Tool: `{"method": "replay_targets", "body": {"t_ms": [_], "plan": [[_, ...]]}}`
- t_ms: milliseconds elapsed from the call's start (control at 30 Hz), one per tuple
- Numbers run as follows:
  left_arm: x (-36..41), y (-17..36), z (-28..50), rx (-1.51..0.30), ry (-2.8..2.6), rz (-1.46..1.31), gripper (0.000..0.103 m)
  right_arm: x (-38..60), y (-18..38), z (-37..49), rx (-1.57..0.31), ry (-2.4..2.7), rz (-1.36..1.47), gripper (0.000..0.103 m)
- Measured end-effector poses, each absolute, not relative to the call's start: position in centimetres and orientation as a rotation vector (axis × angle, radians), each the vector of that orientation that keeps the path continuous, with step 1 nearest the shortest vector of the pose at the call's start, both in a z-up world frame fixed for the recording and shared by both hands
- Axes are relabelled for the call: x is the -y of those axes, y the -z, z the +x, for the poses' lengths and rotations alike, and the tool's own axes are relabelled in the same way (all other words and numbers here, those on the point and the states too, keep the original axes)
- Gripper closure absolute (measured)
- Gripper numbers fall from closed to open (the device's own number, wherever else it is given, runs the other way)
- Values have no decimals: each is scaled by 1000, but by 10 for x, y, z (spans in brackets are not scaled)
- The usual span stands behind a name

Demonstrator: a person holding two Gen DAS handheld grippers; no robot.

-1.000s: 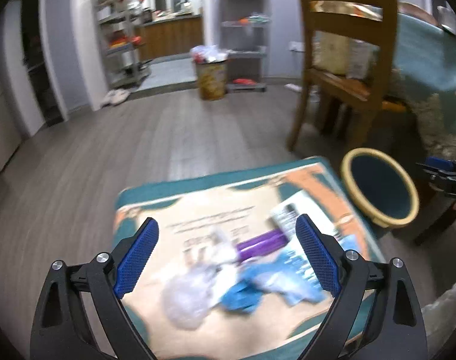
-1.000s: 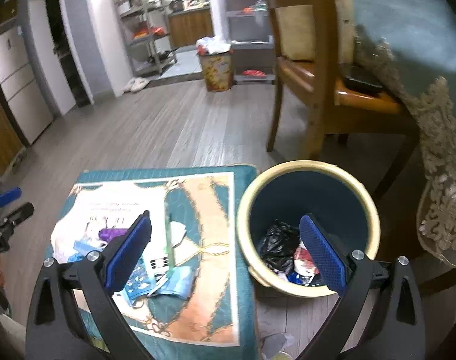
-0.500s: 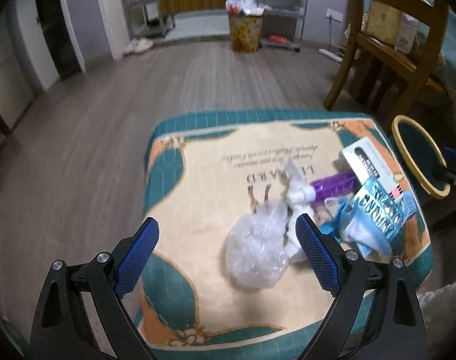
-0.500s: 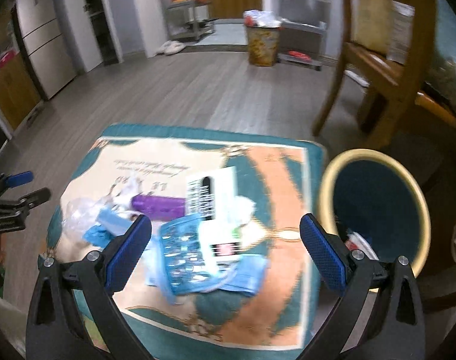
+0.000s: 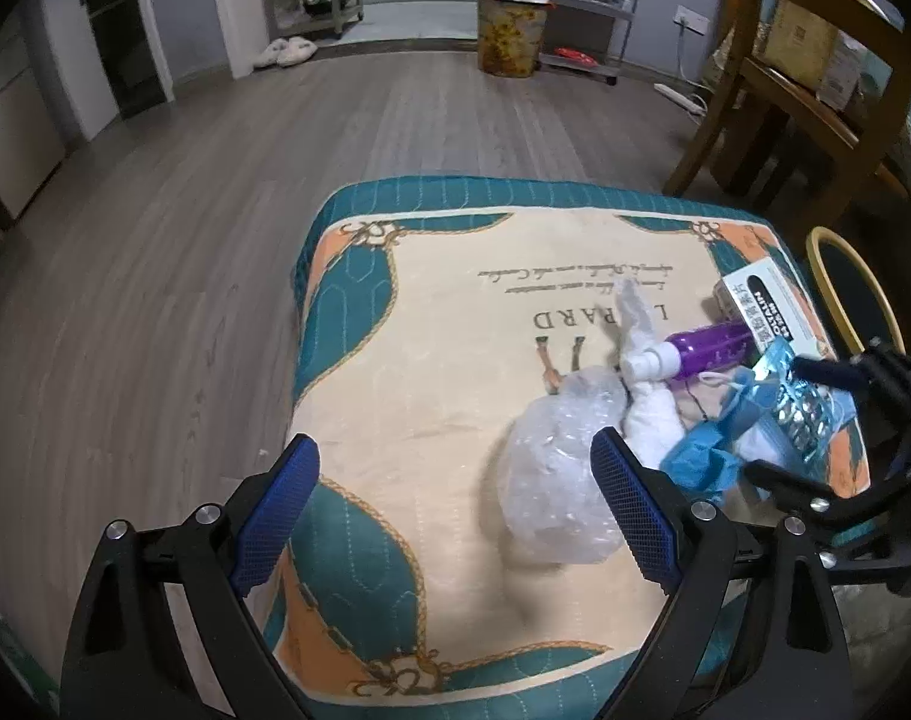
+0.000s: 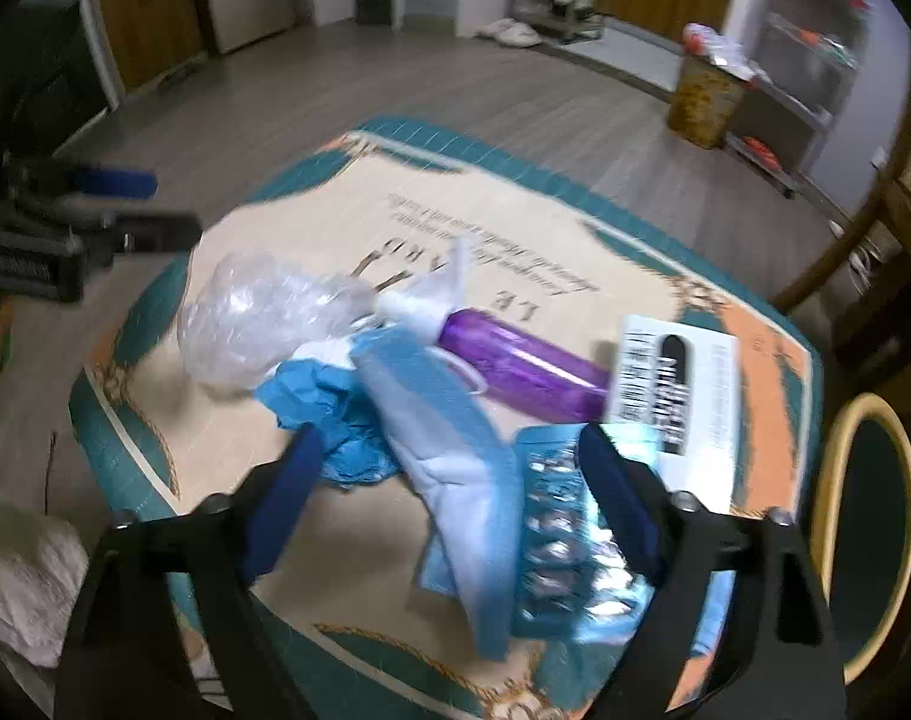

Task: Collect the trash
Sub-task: 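Grasp the clear plastic bag with the left gripper while the right gripper grasps the blue mask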

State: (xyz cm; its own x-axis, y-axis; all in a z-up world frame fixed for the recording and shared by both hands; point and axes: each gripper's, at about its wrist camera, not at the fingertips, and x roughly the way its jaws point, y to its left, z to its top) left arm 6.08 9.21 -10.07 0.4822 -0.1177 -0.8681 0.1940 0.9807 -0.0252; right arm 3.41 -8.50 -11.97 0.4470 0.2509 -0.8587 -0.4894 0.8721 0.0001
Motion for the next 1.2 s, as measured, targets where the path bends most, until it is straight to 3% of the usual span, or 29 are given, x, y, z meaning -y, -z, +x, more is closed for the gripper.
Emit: {"method": "replay_targets", "body": {"t_ms": [133,167,300,400,533,667,933,1200], "plan": [[-90,108,64,-1073,207,57,11,84,123,42,-1032,-482,-215,95],[-89,110,64,-1079,214,53,12,87,119,44,-1027,-484,-194,97],[-76,122,66,-1123,257,62,16,100,103,49,-986,-481,-106,100],[-66,133,68,-1166,293,79,31,107,95,51,-971,-473,-72,100],[-55,144,69,-1238,346,64,64,119,81,50,-940,-449,-61,100],[-52,142,71,-1245,321,70,80,135,68,50,-921,-414,-25,100],[-45,97,64,-1130,291,116,86,169,31,42,-853,-347,31,100],[-19,11,47,-876,316,139,86,216,-11,32,-791,-271,113,100]]}}
